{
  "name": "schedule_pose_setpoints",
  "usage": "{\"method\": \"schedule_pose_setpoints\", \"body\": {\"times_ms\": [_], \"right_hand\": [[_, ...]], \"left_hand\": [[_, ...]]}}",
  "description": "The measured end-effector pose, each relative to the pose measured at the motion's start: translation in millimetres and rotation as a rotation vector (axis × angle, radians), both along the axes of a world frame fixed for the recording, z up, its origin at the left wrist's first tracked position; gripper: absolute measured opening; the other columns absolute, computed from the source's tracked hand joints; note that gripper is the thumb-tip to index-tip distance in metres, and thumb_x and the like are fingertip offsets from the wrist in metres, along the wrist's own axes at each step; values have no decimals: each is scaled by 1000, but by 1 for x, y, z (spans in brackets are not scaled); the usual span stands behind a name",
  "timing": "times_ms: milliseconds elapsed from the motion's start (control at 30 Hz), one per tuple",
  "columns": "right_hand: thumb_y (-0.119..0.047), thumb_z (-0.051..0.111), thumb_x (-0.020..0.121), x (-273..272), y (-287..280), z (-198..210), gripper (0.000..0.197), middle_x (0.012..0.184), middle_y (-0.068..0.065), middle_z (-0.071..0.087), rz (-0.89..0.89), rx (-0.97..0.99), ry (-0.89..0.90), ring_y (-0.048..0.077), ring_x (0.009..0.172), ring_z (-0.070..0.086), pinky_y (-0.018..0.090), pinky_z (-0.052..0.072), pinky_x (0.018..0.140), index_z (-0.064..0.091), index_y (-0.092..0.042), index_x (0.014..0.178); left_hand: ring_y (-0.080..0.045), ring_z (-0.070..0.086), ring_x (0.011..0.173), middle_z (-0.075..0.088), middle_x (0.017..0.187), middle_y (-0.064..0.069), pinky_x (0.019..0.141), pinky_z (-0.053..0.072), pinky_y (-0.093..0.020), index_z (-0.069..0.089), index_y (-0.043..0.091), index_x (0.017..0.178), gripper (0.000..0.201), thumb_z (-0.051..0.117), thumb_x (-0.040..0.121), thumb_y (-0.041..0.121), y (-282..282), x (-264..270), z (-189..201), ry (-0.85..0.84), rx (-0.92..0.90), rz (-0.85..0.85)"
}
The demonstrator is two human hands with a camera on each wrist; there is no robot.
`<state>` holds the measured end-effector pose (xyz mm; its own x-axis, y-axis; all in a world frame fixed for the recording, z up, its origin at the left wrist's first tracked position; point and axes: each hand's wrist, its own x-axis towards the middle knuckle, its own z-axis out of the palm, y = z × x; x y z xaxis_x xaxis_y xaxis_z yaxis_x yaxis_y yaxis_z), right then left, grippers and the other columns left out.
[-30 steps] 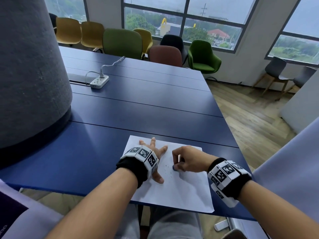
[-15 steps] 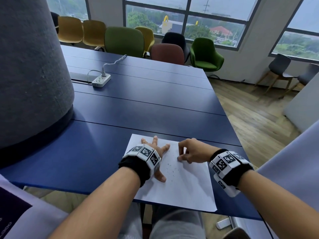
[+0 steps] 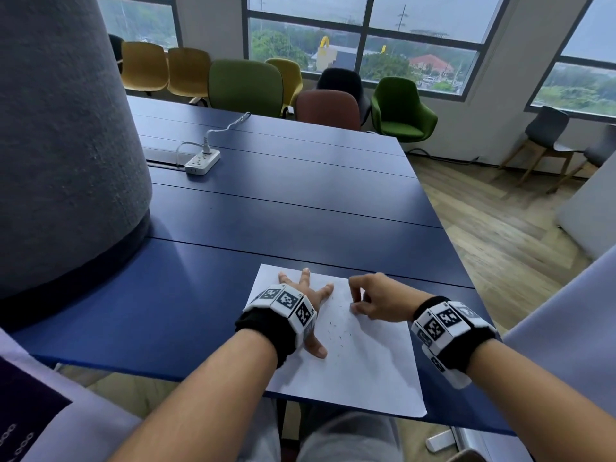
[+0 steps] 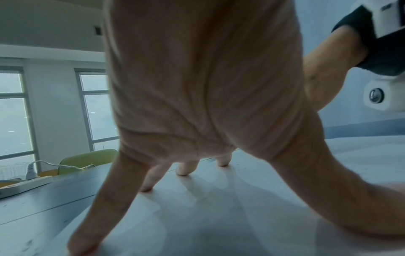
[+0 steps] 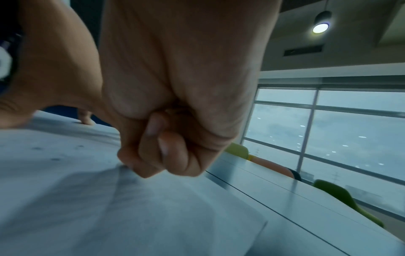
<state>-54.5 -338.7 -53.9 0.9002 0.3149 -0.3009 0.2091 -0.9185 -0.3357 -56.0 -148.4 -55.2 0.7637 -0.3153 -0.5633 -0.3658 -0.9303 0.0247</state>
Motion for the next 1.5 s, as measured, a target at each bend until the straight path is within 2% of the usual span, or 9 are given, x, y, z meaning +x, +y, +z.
{"method": "schedule_pose_setpoints", "body": {"times_ms": [200, 367, 533, 700, 867, 1000, 1200, 1333, 1500], "right_hand": [[-31, 67, 87, 7, -7, 7, 16, 74, -8, 60, -57, -9, -56, 12, 66, 61, 30, 51, 66, 58, -19, 86], [-31, 68, 86, -3, -3, 4, 17, 70, 1, 67, 26, 63, 109, 9, 56, 57, 29, 50, 62, 57, -19, 80], [-29, 66, 88, 13, -9, 2, 17, 79, 0, 68, -148, 50, -30, 11, 65, 66, 27, 54, 65, 58, -15, 92], [-28, 67, 88, 3, 4, -1, 15, 73, -3, 67, -28, 34, 66, 6, 59, 60, 23, 51, 62, 62, -14, 91], [-31, 66, 88, 13, 1, 5, 17, 87, -2, 63, -109, -73, -53, 15, 78, 59, 26, 46, 70, 67, -15, 92], [-31, 66, 87, 6, 10, 4, 15, 82, -3, 65, -16, -81, 19, 10, 70, 58, 20, 44, 61, 67, -16, 86], [-31, 67, 86, 7, 8, 10, 17, 85, 2, 68, -39, -100, 2, 18, 77, 63, 30, 52, 69, 67, -14, 82], [-34, 68, 84, -4, 19, 12, 13, 82, -5, 61, 87, -158, 53, 17, 76, 58, 31, 49, 67, 61, -25, 77], [-32, 70, 80, -3, 13, 10, 17, 76, -12, 55, 22, -129, -14, 15, 76, 55, 29, 45, 65, 57, -28, 70]], "left_hand": [[-53, -12, 143, -25, 160, -7, 110, 23, -68, -13, 44, 152, 133, 83, 61, 61, -1, 0, 0, -5, 0, -6], [-53, -11, 143, -25, 160, -8, 110, 25, -67, -12, 44, 152, 133, 83, 61, 62, 0, 0, 0, -19, 13, -8], [-54, -10, 143, -24, 160, -8, 110, 25, -67, -12, 44, 152, 134, 83, 60, 62, 0, 1, -1, -14, 2, -10], [-55, -8, 142, -24, 160, -9, 110, 26, -66, -12, 42, 153, 133, 82, 61, 63, -1, 0, 0, -25, 19, -18], [-55, -10, 142, -24, 160, -8, 109, 27, -67, -11, 43, 153, 133, 83, 61, 61, 0, -1, 1, -16, -1, -5], [-55, -10, 142, -25, 160, -8, 109, 26, -67, -12, 43, 152, 134, 84, 60, 62, 0, 1, 1, -13, 5, -8], [-55, -10, 142, -24, 160, -8, 109, 26, -67, -12, 44, 152, 134, 83, 60, 62, 0, -1, -1, -17, 5, -9], [-55, -9, 142, -24, 160, -8, 109, 26, -67, -11, 43, 153, 133, 83, 60, 62, 1, 1, 1, -19, 4, -8], [-55, -9, 142, -24, 160, -8, 109, 26, -67, -11, 43, 153, 134, 83, 60, 62, 0, 0, -1, -16, -3, -11]]}}
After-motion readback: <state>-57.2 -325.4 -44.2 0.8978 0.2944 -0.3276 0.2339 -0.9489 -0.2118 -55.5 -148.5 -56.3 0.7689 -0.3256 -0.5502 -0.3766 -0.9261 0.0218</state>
